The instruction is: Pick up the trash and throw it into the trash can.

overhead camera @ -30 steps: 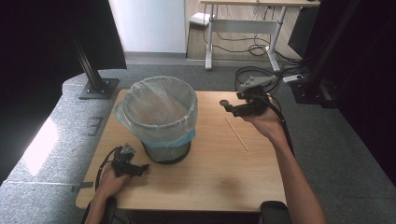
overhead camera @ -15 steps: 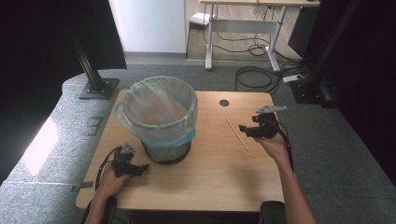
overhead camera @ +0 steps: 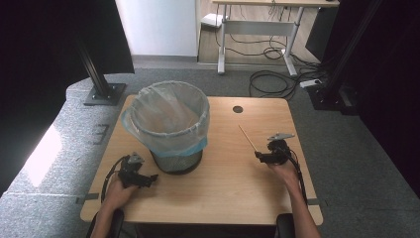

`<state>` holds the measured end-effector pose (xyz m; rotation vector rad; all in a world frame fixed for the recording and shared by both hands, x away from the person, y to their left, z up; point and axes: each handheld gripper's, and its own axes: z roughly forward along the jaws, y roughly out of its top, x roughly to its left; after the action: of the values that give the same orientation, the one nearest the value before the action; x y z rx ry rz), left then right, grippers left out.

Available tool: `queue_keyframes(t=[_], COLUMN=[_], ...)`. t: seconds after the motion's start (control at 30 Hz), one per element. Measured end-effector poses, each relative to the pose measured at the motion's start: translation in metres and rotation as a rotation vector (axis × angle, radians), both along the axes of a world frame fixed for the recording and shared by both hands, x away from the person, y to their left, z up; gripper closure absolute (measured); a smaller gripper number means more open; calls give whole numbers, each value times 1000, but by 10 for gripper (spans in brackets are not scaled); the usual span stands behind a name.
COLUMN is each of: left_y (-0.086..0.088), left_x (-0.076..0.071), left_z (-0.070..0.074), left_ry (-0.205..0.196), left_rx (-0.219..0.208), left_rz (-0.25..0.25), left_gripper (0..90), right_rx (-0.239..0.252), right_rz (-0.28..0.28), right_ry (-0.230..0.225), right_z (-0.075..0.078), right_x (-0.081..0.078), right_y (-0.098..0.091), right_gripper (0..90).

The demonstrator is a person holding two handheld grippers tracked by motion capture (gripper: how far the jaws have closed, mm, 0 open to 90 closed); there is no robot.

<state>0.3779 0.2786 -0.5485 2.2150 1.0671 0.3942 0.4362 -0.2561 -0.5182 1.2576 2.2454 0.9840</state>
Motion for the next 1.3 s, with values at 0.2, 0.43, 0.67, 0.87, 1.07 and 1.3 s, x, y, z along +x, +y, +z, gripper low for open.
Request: queue_keyframes(t=[0.2, 0.43, 0.67, 0.87, 1.07, 1.3], left_y=[0, 0, 0, 0, 0, 0], left_x=[0, 0, 0, 0, 0, 0], left_z=[0, 0, 0, 0, 0, 0], left_ry=[-1, -1, -1, -1, -1, -1], left_rx=[-2, -3, -3, -3, -3, -2], left_rz=[2, 2, 2, 3, 3, 3], left_gripper=[0, 0, 0, 0, 0, 0], right_rx=[10, -21, 2, -19, 3, 59], right_rz=[-39, -62, -103, -130, -129, -100], right_ry=[45, 36, 14, 33, 74, 68], right_z=[-16, -27, -28, -26, -24, -6], right_x=[1, 2, -5, -7, -6, -11], right_y=[3, 8, 3, 6, 2, 0], right_gripper=[407, 513, 741, 843, 843, 844])
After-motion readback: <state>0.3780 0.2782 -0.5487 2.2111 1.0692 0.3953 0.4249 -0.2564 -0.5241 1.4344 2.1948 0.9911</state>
